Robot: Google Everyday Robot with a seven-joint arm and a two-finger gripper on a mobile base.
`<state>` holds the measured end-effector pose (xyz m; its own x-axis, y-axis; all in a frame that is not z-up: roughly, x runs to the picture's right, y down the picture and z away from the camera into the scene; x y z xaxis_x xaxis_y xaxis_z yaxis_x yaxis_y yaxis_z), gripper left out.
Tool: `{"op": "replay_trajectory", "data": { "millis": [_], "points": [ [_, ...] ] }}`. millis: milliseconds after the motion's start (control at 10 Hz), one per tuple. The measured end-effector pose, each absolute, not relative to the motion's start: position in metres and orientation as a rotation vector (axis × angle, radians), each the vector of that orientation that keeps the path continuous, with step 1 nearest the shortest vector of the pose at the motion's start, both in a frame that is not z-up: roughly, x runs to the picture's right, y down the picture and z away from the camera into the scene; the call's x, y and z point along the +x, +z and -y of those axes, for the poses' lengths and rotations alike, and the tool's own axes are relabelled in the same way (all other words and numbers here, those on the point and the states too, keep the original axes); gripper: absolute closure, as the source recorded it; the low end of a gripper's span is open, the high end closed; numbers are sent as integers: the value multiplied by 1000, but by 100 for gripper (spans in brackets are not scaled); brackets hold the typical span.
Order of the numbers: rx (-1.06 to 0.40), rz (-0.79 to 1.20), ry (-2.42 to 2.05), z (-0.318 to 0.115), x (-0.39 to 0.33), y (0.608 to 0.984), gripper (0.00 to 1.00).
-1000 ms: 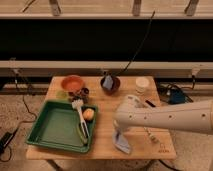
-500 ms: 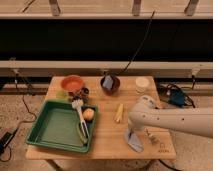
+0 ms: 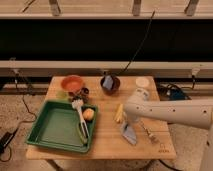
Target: Wipe table surface with towel
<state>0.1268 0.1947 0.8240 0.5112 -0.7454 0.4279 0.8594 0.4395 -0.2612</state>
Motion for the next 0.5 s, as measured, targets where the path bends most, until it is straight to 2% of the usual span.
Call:
{"op": "replay_trajectory", "data": {
  "millis": [500],
  "points": [
    [-413,336,-1152,-212,65,794,100]
  ]
}}
